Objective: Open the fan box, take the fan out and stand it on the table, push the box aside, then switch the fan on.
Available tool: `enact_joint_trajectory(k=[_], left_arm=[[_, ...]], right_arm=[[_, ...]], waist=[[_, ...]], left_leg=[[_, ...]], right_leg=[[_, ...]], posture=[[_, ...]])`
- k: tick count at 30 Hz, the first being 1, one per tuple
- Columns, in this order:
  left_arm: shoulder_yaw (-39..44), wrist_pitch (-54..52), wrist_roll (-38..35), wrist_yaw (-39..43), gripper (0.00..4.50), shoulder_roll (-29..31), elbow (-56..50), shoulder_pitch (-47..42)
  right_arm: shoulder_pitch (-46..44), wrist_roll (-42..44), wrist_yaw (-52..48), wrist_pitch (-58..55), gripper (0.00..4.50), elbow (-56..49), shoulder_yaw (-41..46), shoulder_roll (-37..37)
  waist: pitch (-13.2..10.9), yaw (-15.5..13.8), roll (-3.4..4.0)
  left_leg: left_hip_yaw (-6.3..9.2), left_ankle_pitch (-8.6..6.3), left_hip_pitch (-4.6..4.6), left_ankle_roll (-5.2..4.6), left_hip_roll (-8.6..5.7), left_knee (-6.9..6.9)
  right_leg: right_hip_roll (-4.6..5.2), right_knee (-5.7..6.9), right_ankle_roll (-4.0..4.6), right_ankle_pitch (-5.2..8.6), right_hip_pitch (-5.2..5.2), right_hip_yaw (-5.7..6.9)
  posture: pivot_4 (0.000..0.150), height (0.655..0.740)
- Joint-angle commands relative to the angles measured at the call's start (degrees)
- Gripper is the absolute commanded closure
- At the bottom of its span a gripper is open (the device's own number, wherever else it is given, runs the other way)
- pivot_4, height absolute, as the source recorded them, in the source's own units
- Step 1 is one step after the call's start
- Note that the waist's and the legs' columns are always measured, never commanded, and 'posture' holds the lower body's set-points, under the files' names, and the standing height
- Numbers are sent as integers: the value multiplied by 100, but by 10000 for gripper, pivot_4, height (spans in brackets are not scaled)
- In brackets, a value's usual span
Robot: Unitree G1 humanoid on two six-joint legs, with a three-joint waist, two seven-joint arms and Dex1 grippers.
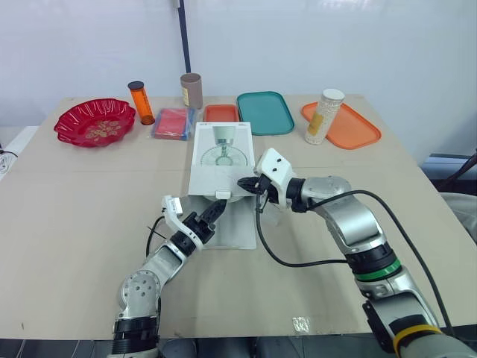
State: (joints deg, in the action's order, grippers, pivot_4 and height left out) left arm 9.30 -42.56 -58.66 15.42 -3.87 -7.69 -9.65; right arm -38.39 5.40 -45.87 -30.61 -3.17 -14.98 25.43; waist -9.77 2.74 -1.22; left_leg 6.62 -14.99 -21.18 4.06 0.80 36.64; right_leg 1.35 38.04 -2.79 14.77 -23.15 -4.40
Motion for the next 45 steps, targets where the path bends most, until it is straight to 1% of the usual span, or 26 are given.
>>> enact_joint_trajectory(k=[1,4,5,6,8,20,24,30,37,45], left_arm=[[66,-74,-384,-11,31239,-109,-160,-142],[97,-102,-511,-118,23012,-145,-286,-104],[129,-117,-585,-219,20885,-176,-299,-97],[146,-131,-646,-328,16508,-200,-305,-95],[117,-131,-725,-458,10575,-215,-351,-83],[35,-11,-1078,-725,10575,-392,-298,287],[35,37,-1350,-839,10575,-511,-268,313],[-23,120,-1579,-822,10575,-482,-226,269],[-77,188,-1689,-926,10575,-444,-64,244],[-110,284,-1623,-927,10575,-430,168,90]], right_arm=[[30,-19,7,2,45000,-89,-15,-3],[26,-14,-20,-18,45000,-112,-18,18],[27,-14,-26,-24,45000,-117,-19,23],[30,-13,-32,-23,45000,-118,-17,29],[37,-9,-43,-23,45000,-120,-13,38],[112,-2,-151,-54,45000,-216,-28,167],[90,-9,-177,-57,45000,-209,-28,197],[86,-27,-176,-78,45000,-230,-19,208],[140,-19,-139,-154,45000,-325,-3,213],[185,-19,-93,-198,45000,-383,-8,204]], waist=[[0,0,0],[0,0,0],[0,0,-1],[0,0,0],[0,0,0],[0,0,0],[0,-1,-1],[0,-3,-1],[0,-4,-1],[0,-4,-1]], left_leg=[[0,0,0,0,0,0],[0,0,0,0,0,0],[0,0,0,0,0,0],[0,0,0,0,0,0],[1,0,0,0,0,0],[0,1,0,1,0,-3],[0,2,0,3,0,-3],[1,2,-1,4,-1,-3],[1,2,-1,4,-2,-3],[1,3,0,6,-2,-4]], right_leg=[[0,0,0,0,0,0],[0,0,0,0,0,0],[0,0,0,0,0,0],[0,0,0,0,0,0],[1,-1,0,0,0,0],[1,-2,-1,1,0,-1],[1,-2,-1,1,0,-1],[1,-3,-3,2,0,-1],[2,-4,-3,2,0,-1],[2,-4,-3,2,0,0]], posture=[[1500,7400],[1500,7400],[1500,7400],[1500,7400],[1500,7400],[1500,7400],[1500,7400],[1500,7400],[1500,7400],[1500,7400]])
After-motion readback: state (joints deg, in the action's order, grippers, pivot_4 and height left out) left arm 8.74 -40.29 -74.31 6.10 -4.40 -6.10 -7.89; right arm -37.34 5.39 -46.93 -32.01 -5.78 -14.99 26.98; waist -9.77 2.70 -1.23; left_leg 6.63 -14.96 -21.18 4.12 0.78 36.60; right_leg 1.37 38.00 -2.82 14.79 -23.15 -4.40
